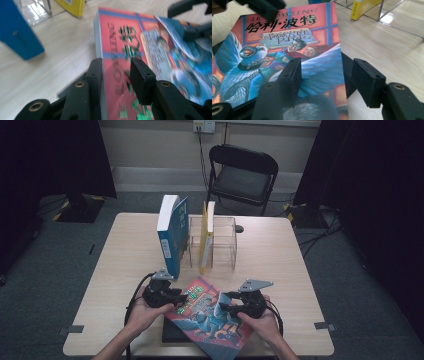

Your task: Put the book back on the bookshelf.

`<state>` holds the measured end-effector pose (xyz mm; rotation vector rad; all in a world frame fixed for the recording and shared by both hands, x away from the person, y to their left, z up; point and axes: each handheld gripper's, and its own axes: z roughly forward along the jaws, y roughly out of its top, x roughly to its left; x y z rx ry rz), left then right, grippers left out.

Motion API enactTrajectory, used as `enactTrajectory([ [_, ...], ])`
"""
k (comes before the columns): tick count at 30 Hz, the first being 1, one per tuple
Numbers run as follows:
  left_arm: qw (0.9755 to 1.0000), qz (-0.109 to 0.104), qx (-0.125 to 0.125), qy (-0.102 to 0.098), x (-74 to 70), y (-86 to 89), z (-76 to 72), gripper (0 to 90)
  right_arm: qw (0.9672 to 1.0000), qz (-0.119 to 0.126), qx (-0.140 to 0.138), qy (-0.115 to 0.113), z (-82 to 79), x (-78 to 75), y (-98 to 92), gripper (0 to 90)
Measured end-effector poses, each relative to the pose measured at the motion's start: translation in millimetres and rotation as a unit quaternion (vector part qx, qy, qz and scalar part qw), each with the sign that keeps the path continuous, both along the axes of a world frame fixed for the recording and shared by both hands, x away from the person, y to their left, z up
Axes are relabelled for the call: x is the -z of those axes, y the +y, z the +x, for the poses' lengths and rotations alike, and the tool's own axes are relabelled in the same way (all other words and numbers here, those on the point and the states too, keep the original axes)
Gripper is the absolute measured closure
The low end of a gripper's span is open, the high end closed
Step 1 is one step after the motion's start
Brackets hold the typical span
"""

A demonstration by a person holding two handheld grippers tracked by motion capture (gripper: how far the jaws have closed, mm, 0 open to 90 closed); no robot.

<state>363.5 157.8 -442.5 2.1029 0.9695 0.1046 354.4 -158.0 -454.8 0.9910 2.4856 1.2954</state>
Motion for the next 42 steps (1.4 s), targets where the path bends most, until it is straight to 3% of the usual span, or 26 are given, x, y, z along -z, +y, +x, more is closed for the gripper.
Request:
enactTrajectory([
  [8,0.9999,-0.012,0.004,0.006,3.1,19.7,-24.3,57.0,0.9999,0.010,0.000,0.007,1.2,1.9,-1.8,41.4],
  [15,0.9992,-0.036,0.009,0.015,6.7,40.0,-43.8,50.9,0.9999,0.011,0.002,0.007,0.8,2.0,-1.7,41.4],
  [19,0.9996,-0.016,0.022,0.012,9.6,41.7,-49.9,48.5,0.9999,0.009,0.004,0.004,-0.1,1.9,-1.4,41.4],
  [20,0.9995,-0.026,0.015,0.013,11.7,42.7,-51.4,48.6,0.9999,0.009,0.004,0.002,-0.4,2.0,-1.3,41.4],
  [26,0.9995,-0.021,0.024,0.003,12.7,42.8,-49.5,49.0,0.9999,0.010,0.004,0.005,-0.3,1.9,-1.5,44.1],
  [31,0.9998,-0.021,-0.002,-0.003,13.6,40.2,-43.9,49.4,1.0000,0.001,0.007,0.004,-3.9,-1.3,-1.0,49.6],
  [32,0.9998,-0.021,-0.002,-0.003,13.6,40.2,-43.9,49.7,1.0000,0.001,0.007,0.004,-3.9,-1.3,-1.0,49.6],
  [33,0.9998,-0.010,-0.001,-0.016,12.3,37.9,-43.2,50.1,1.0000,-0.005,0.007,0.004,-5.5,-2.2,-1.2,48.9],
  [42,0.9997,-0.007,-0.011,-0.021,12.1,33.4,-31.0,52.8,0.9997,-0.016,0.015,0.007,-13.2,-4.3,-4.9,46.9],
])
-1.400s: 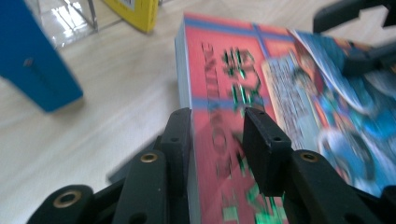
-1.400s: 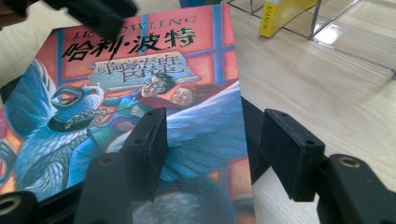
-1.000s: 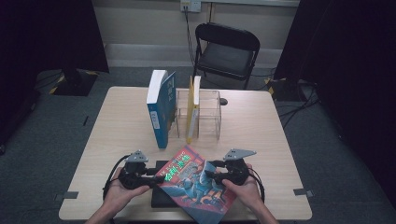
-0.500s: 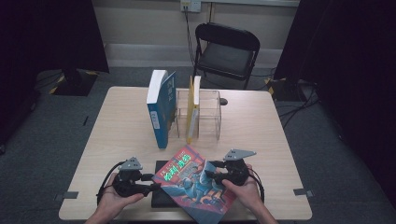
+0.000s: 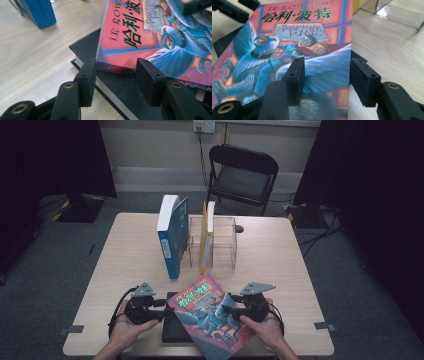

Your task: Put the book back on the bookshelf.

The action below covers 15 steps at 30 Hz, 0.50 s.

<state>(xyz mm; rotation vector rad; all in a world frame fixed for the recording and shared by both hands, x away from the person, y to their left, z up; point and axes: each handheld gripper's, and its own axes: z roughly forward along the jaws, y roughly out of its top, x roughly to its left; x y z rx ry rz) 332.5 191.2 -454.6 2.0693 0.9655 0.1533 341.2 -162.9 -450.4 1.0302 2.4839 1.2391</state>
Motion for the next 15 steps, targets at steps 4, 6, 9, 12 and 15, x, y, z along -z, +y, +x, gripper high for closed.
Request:
enactTrajectory([
  [4,0.9999,-0.003,-0.012,0.000,0.5,-4.5,10.3,55.1,1.0000,0.006,0.007,0.002,-9.0,1.2,-6.1,45.0],
  [6,0.9999,-0.003,-0.012,0.002,0.3,-4.8,12.2,55.2,0.9999,0.005,0.009,0.002,-11.1,1.1,-6.8,44.8],
  [9,0.9999,-0.001,-0.016,-0.001,0.3,-8.8,20.2,55.1,0.9999,0.001,0.017,-0.004,-18.6,0.8,-7.7,43.7],
  [12,0.9996,-0.008,-0.026,0.002,1.7,-11.6,25.5,55.1,0.9998,0.002,0.020,-0.001,-24.6,1.0,-9.8,42.4],
  [15,0.9995,0.007,-0.030,-0.009,0.9,-17.7,28.8,55.5,0.9997,-0.002,0.024,-0.005,-31.3,0.7,-9.9,41.4],
])
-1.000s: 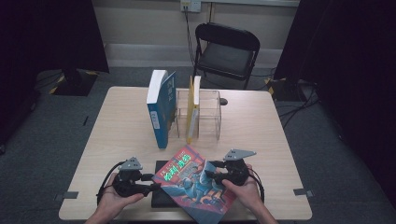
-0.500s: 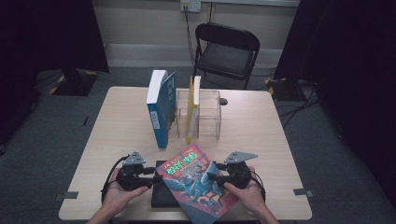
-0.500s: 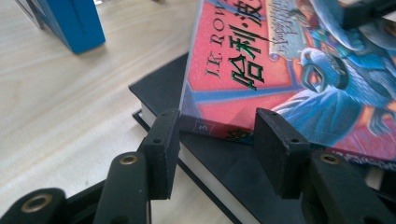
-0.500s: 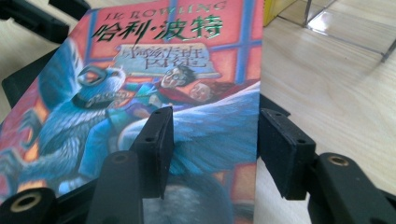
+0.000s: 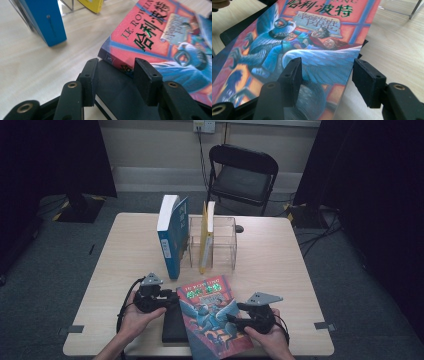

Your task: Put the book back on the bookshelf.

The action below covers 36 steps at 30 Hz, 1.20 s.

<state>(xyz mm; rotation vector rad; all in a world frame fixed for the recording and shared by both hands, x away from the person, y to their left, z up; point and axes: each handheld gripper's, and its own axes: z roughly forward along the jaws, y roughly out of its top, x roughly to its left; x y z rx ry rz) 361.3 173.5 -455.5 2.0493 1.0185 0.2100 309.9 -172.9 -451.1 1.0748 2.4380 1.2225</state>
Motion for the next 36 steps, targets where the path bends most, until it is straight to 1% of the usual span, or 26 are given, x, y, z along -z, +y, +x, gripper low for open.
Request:
enactTrajectory([
  [2,1.0000,-0.003,-0.003,0.007,-0.3,-1.9,4.4,55.4,1.0000,0.000,0.000,0.000,-3.1,0.0,-1.0,40.9],
  [3,1.0000,-0.003,-0.003,0.007,-0.3,-1.9,4.4,55.4,1.0000,0.002,0.001,0.002,-4.3,0.1,-1.5,40.7],
  [4,0.9997,-0.015,-0.013,0.014,1.2,-1.4,6.1,55.4,1.0000,0.004,-0.001,0.003,-4.7,0.3,-2.5,40.8],
  [6,0.9995,-0.020,-0.014,0.020,1.3,-0.9,4.1,55.4,0.9999,0.009,-0.002,0.004,-4.5,1.2,-3.9,40.7],
  [8,0.9992,-0.030,-0.003,0.027,0.0,-1.2,-1.0,55.3,0.9998,0.014,-0.006,0.008,-2.9,1.8,-5.1,40.3],
  [9,0.9992,-0.030,-0.003,0.027,0.0,-1.2,-1.0,53.8,0.9998,0.014,-0.006,0.008,-2.9,1.8,-5.1,40.3],
  [10,0.9986,-0.042,0.006,0.031,-3.0,-2.0,-7.8,54.1,0.9997,0.019,-0.009,0.010,-0.9,2.3,-6.4,41.0],
  [11,0.9986,-0.042,0.012,0.029,-5.3,-3.6,-13.5,54.2,0.9998,0.018,-0.007,0.008,-0.3,2.1,-6.3,41.3],
  [12,0.9983,-0.044,0.020,0.032,-6.1,-5.3,-17.8,54.1,0.9998,0.018,-0.004,0.007,2.0,1.9,-5.6,41.9],
  [13,0.9978,-0.046,0.028,0.039,-5.9,-7.1,-21.1,53.8,0.9998,0.018,-0.001,0.008,4.7,1.7,-4.4,42.1],
  [14,0.9978,-0.046,0.028,0.039,-5.9,-7.1,-21.1,53.5,0.9999,0.015,-0.001,0.005,8.3,1.5,-2.9,42.0],
  [16,0.9975,-0.043,0.032,0.046,-4.5,-11.9,-26.8,51.9,0.9999,0.010,0.003,0.002,16.3,0.5,0.6,42.2],
  [17,0.9964,-0.049,0.042,0.055,-3.2,-15.8,-28.1,51.4,0.9999,0.009,0.004,0.002,20.8,0.5,2.0,42.4],
  [18,0.9966,-0.047,0.044,0.051,-2.8,-18.5,-28.5,50.8,0.9999,0.010,0.007,0.004,23.7,0.5,3.2,42.3],
  [19,0.9966,-0.047,0.044,0.051,-2.8,-18.5,-28.5,48.2,0.9999,0.010,0.007,0.004,23.7,0.5,3.2,42.3],
  [20,0.9972,-0.042,0.040,0.048,-3.2,-20.2,-29.1,47.8,0.9998,0.009,0.016,0.002,28.3,0.7,6.8,41.9],
  [21,0.9978,-0.038,0.036,0.041,-3.3,-22.2,-30.2,47.8,0.9998,0.007,0.017,0.001,28.0,0.7,7.4,42.0],
  [22,0.9978,-0.038,0.036,0.041,-3.3,-22.2,-30.2,47.9,0.9998,0.007,0.017,0.001,28.0,0.7,7.4,42.0],
  [24,0.9978,-0.042,0.033,0.040,-2.7,-21.8,-29.0,49.0,0.9996,0.016,0.022,0.003,25.6,2.5,5.9,42.0],
  [27,0.9977,-0.044,0.030,0.042,-2.2,-21.6,-26.3,50.4,0.9997,0.015,0.021,0.005,23.0,2.1,5.4,41.4],
  [28,0.9980,-0.040,0.029,0.039,-2.7,-23.3,-24.4,50.3,0.9997,0.011,0.023,0.002,18.5,1.7,5.8,40.8],
  [31,0.9984,-0.036,0.028,0.034,-2.9,-25.1,-21.0,49.6,0.9996,0.016,0.023,0.001,13.6,2.8,4.4,40.0],
  [32,0.9984,-0.037,0.027,0.032,-2.3,-25.6,-20.1,49.2,0.9996,0.015,0.023,0.003,12.3,2.4,4.6,40.0],
  [34,0.9982,-0.043,0.023,0.035,-0.8,-25.1,-18.6,46.6,0.9996,0.014,0.023,0.000,11.0,2.3,4.9,40.0],
  [35,0.9982,-0.043,0.023,0.035,-0.8,-25.1,-18.6,46.6,0.9996,0.014,0.023,0.000,11.0,2.3,4.9,40.0],
  [36,0.9979,-0.048,0.020,0.038,0.0,-24.7,-19.9,46.7,0.9996,0.015,0.022,0.002,11.8,2.4,4.3,40.6],
])
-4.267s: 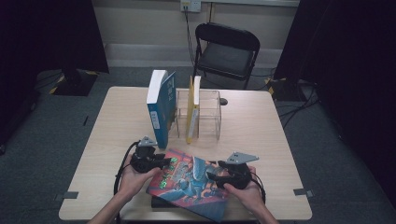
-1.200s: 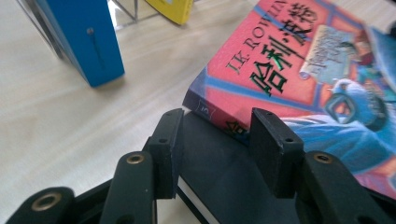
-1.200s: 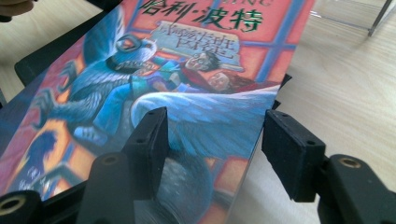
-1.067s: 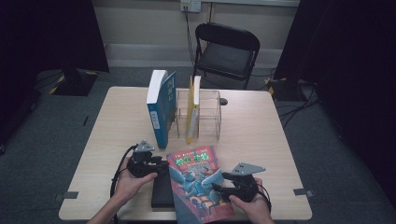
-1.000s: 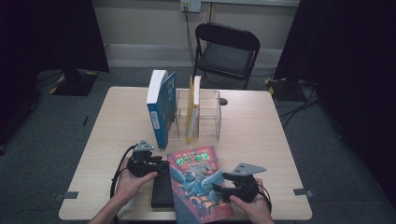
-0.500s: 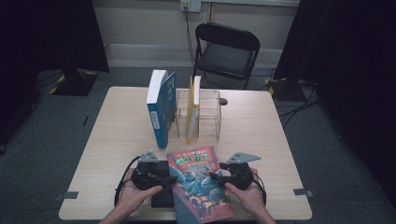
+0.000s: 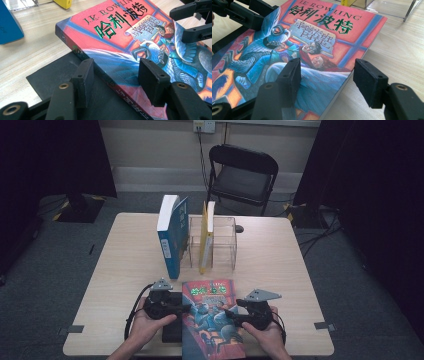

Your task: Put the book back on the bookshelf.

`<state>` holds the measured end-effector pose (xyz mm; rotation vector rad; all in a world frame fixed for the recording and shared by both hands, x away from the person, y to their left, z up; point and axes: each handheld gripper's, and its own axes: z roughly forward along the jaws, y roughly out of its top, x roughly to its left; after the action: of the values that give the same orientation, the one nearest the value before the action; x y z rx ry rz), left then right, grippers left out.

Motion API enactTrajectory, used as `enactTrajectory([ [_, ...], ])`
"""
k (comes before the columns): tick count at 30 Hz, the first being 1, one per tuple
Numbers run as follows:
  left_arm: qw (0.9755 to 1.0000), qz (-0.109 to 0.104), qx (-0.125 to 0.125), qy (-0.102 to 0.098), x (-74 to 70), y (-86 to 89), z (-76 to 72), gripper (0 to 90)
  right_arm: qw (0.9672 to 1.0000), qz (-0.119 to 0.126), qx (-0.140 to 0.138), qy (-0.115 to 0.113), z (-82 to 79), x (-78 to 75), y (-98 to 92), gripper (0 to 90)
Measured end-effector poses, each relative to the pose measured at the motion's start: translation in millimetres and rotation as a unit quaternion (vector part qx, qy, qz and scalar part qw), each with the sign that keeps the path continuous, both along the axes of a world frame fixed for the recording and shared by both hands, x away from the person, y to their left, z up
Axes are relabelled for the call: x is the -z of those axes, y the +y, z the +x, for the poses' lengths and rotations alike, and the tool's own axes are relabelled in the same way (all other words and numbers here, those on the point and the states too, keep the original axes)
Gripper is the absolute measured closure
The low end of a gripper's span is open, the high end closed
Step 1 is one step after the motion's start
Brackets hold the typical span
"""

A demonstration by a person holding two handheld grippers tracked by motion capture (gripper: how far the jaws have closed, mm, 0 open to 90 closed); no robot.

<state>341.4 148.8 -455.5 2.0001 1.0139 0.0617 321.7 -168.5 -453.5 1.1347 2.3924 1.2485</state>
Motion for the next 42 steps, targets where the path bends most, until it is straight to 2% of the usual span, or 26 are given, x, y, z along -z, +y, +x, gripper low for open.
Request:
enactTrajectory([
  [2,1.0000,-0.002,-0.001,0.002,0.3,0.4,-0.3,46.7,1.0000,0.004,0.005,-0.004,1.2,-0.2,-1.6,46.4],
  [3,0.9999,-0.007,0.001,0.010,0.7,1.5,-0.8,47.0,0.9999,0.007,0.008,-0.005,2.4,0.3,-2.6,47.7],
  [5,0.9999,-0.005,0.005,0.009,0.6,2.2,-1.3,47.2,0.9998,0.012,0.012,-0.005,3.9,0.9,-3.1,47.9],
  [6,0.9999,-0.006,0.009,0.011,0.5,2.6,-2.8,47.3,0.9994,0.024,0.024,0.000,8.5,3.0,-3.2,47.5],
  [11,0.9998,-0.005,0.015,0.010,0.2,2.6,-6.8,46.9,0.9985,0.035,0.041,0.003,14.5,5.4,-0.3,44.7],
  [14,0.9997,-0.008,0.019,0.012,0.9,3.3,-6.0,46.3,0.9969,0.054,0.052,0.021,16.6,7.7,-1.7,44.1],
  [16,0.9997,-0.009,0.017,0.012,1.2,3.0,-6.1,45.2,0.9964,0.057,0.057,0.028,17.4,8.1,-2.7,42.7],
  [17,0.9998,-0.006,0.016,0.009,1.3,2.1,-6.2,44.5,0.9951,0.064,0.066,0.038,17.6,9.1,-2.8,42.8],
  [23,0.9998,-0.003,0.018,0.007,1.3,1.7,-6.0,42.9,0.9935,0.069,0.077,0.048,16.3,7.9,-0.8,46.2],
  [26,0.9999,-0.004,0.014,0.006,1.4,0.9,-6.9,43.0,0.9886,0.089,0.093,0.077,18.3,7.5,-4.5,52.6],
  [29,0.9999,-0.003,0.011,0.007,1.0,0.4,-7.8,43.3,0.9851,0.101,0.105,0.091,17.6,7.8,-5.5,54.8],
  [33,0.9999,-0.004,0.012,0.006,1.3,0.6,-7.7,43.3,0.9836,0.099,0.117,0.095,13.1,5.0,-4.8,58.1],
  [42,0.9999,-0.007,0.012,0.006,1.9,0.9,-7.7,43.2,0.9832,0.101,0.125,0.087,2.9,0.5,-6.3,62.5],
])
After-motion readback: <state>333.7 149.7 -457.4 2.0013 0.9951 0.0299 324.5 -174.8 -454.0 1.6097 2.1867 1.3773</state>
